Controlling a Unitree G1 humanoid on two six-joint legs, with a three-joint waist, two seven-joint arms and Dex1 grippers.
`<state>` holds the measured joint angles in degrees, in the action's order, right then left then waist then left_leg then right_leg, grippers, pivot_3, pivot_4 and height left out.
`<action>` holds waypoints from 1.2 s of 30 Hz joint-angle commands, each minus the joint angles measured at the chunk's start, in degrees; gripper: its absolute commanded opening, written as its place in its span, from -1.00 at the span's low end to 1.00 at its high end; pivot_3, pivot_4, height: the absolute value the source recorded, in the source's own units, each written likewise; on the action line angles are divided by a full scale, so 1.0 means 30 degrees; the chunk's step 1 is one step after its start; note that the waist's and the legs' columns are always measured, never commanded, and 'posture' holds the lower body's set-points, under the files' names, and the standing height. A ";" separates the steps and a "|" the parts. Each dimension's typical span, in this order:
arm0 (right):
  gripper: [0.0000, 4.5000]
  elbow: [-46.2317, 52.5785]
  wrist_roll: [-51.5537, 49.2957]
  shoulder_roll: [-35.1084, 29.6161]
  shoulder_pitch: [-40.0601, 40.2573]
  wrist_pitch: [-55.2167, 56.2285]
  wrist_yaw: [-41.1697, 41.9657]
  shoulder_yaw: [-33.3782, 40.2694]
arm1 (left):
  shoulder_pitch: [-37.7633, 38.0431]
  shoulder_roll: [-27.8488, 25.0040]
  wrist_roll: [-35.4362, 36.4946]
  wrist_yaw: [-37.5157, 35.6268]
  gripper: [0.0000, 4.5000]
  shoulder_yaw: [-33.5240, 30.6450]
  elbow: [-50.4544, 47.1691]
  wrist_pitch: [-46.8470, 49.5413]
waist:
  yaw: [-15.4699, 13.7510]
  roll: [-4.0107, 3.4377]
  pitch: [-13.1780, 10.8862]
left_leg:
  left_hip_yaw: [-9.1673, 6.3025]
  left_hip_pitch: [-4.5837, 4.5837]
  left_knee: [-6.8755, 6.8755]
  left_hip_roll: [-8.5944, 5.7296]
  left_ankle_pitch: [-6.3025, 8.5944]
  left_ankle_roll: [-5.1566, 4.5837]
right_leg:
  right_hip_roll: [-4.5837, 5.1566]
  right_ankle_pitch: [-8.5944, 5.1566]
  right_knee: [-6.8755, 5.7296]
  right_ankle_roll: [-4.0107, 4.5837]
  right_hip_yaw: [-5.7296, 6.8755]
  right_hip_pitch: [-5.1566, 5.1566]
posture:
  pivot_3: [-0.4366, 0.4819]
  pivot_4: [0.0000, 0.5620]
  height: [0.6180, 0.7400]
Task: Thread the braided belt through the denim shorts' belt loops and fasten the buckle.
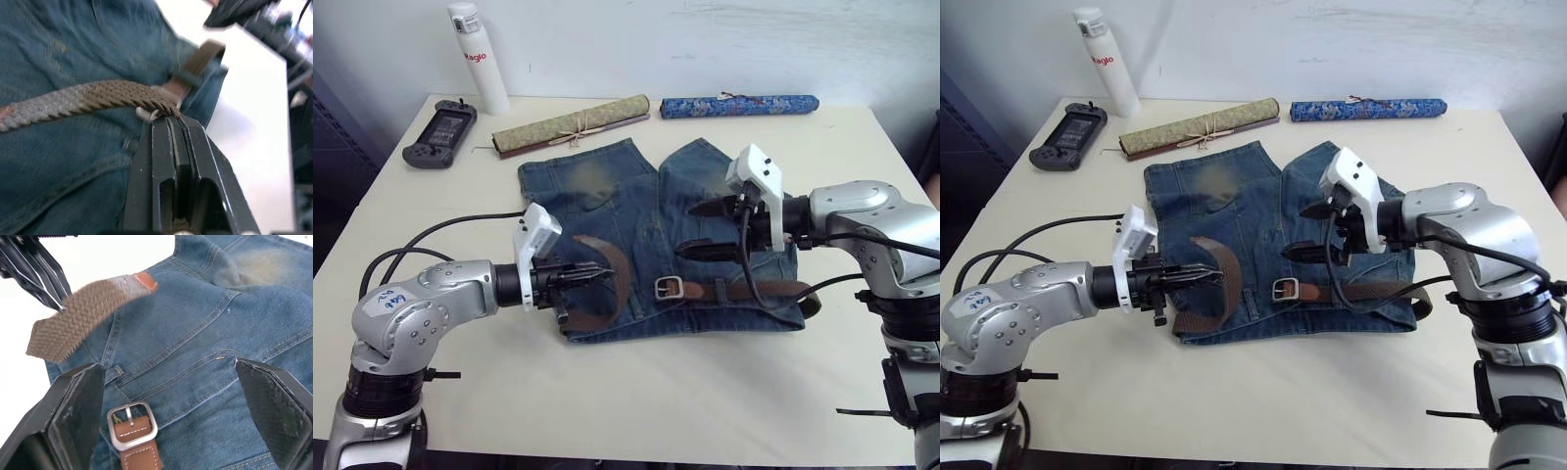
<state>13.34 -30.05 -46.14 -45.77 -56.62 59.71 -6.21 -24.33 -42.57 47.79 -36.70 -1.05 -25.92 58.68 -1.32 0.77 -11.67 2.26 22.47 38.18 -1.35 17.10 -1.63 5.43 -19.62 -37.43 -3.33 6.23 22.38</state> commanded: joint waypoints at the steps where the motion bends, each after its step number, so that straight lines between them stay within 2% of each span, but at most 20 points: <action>1: 1.00 0.1450 -0.1039 -0.0517 0.0322 -0.0951 -0.0114 0.0929 | -0.0707 -0.0671 -0.2748 -0.1906 -0.99 0.2090 -0.0053 -0.2902 | -0.0015 0.0000 0.0000 | 0.0000 0.0000 -0.0002 0.0000 0.0000 0.0000 | 0.0000 0.0001 0.0006 0.0001 0.0001 -0.0001 | -0.05 -0.47 0.11; 9: 1.00 0.2361 -0.1960 -0.1062 0.0896 -0.1807 -0.0466 0.1157 | -0.3261 0.0403 -0.8391 -0.4744 -0.99 0.6686 0.1520 -0.8768 | -0.0072 -0.0003 -0.0006 | -0.0010 0.0027 0.0003 -0.0002 -0.0006 -0.0019 | 0.0007 0.0014 0.0021 0.0006 0.0019 -0.0002 | -0.05 -0.47 0.11; 12: 1.00 0.2429 -0.2035 -0.1259 0.1045 -0.1794 -0.0699 0.1306 | -0.3846 0.0121 -1.1563 -0.5988 -0.99 0.8454 0.2089 -1.2360 | -0.0021 -0.0004 -0.0007 | -0.0005 0.0031 -0.0002 -0.0002 -0.0012 -0.0031 | 0.0004 0.0014 0.0023 0.0006 0.0027 0.0002 | -0.05 -0.47 0.11; 14: 1.00 0.2750 -0.1297 -0.2050 0.1240 -0.0979 -0.0679 0.1148 | -0.4608 -0.0056 -1.4550 -0.6433 -0.99 0.9832 0.3239 -1.5664 | -0.0047 -0.0017 -0.0014 | -0.0003 0.0033 -0.0003 0.0000 -0.0019 -0.0041 | 0.0000 0.0014 0.0016 0.0006 0.0028 0.0005 | -0.05 -0.47 0.11; 17: 1.00 0.3507 0.0169 -0.3365 0.1447 0.0884 -0.0219 0.0292 | -0.5242 0.0246 -1.6695 -0.6719 -0.99 1.0477 0.4872 -1.8450 | -0.0085 -0.0027 -0.0019 | -0.0001 0.0044 0.0007 -0.0002 -0.0036 -0.0066 | 0.0004 0.0015 0.0009 0.0007 0.0036 0.0010 | -0.05 -0.47 0.11; 22: 1.00 0.4128 0.3423 -0.5165 0.1252 0.4776 0.0572 -0.1480 | -0.6287 0.1393 -1.8215 -0.7190 -0.99 1.0665 0.6988 -2.0792 | -0.0041 -0.0027 -0.0020 | -0.0001 0.0050 0.0009 -0.0001 -0.0037 -0.0074 | 0.0005 0.0015 0.0006 0.0007 0.0033 0.0019 | -0.05 -0.47 0.11; 26: 1.00 0.3432 0.6462 -0.6132 0.0391 0.8873 0.1591 -0.2604 | -0.7326 0.2199 -1.9461 -0.7596 -0.99 1.0906 0.8681 -2.3151 | -0.0070 -0.0033 -0.0023 | -0.0006 0.0083 0.0029 -0.0002 -0.0044 -0.0086 | 0.0005 0.0019 0.0004 -0.0001 0.0047 0.0037 | -0.05 -0.47 0.11; 31: 1.00 0.1895 0.8386 -0.5889 -0.0062 1.2043 0.2749 -0.3298 | -0.9908 0.3234 -2.0735 -0.8169 -0.99 1.1489 1.1434 -2.7787 | -0.0146 -0.0031 -0.0023 | -0.0028 0.0117 0.0094 -0.0004 -0.0047 -0.0096 | 0.0011 0.0024 -0.0001 -0.0010 0.0085 0.0031 | -0.05 -0.47 0.11; 36: 1.00 0.0705 0.9899 -0.5137 0.0230 1.3886 0.3078 -0.3906 | -1.1043 0.3789 -2.0644 -0.8451 -0.99 1.1124 1.3268 -2.9455 | -0.0059 -0.0033 -0.0023 | -0.0057 0.0215 0.0239 0.0000 -0.0025 -0.0139 | 0.0013 0.0030 -0.0022 -0.0021 0.0137 0.0048 | -0.05 -0.47 0.11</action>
<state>15.33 -2.01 -61.94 -44.87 -17.02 68.56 -17.90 -56.03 -31.56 -13.88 -62.07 33.58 13.37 -27.84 -1.50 0.67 -11.74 2.09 23.13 38.91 -1.35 17.03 -2.06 5.46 -19.53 -37.51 -3.40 6.65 22.53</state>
